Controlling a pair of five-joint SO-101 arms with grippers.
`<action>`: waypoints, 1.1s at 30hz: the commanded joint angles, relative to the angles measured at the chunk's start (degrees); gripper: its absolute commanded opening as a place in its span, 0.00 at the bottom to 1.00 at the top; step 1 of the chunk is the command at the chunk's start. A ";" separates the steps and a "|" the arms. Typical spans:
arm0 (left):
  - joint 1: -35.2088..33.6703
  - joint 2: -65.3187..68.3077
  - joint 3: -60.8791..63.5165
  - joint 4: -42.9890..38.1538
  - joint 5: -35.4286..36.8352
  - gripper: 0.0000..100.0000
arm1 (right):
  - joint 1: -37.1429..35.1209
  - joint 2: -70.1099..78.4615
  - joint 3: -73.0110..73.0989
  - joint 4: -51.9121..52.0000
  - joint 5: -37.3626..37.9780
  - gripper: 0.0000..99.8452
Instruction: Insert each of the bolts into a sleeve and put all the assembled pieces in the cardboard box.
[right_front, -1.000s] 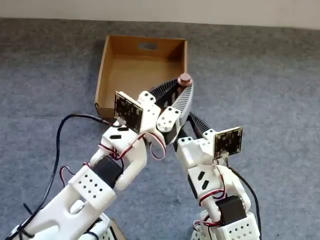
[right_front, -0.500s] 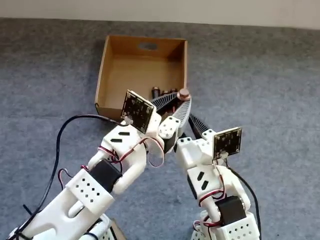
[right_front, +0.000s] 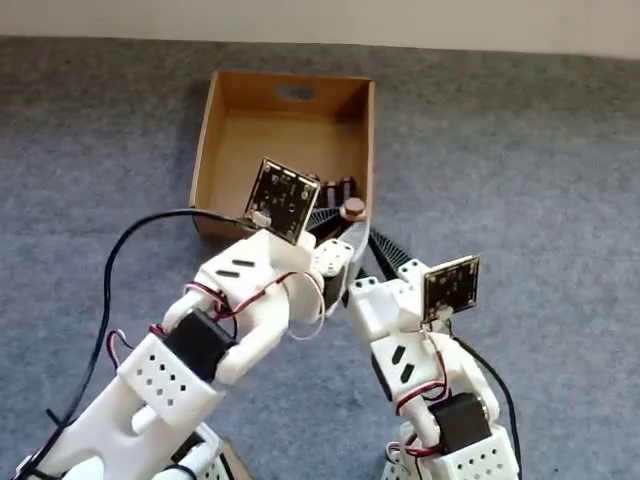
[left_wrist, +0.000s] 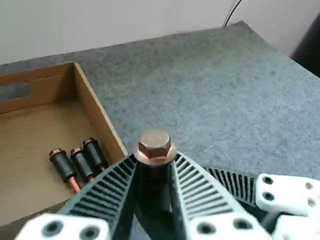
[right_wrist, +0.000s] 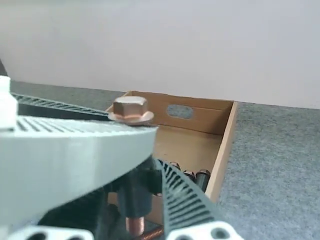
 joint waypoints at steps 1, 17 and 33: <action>-0.84 -2.15 -2.59 2.02 0.79 0.20 | 0.48 -0.57 -0.48 -1.71 -0.09 0.01; -13.05 -22.02 -1.98 3.08 0.79 0.03 | 0.75 -0.57 2.07 -1.71 -0.26 0.01; -38.37 -47.78 49.27 -21.89 0.18 0.01 | 0.48 -0.57 1.80 -1.71 -0.53 0.01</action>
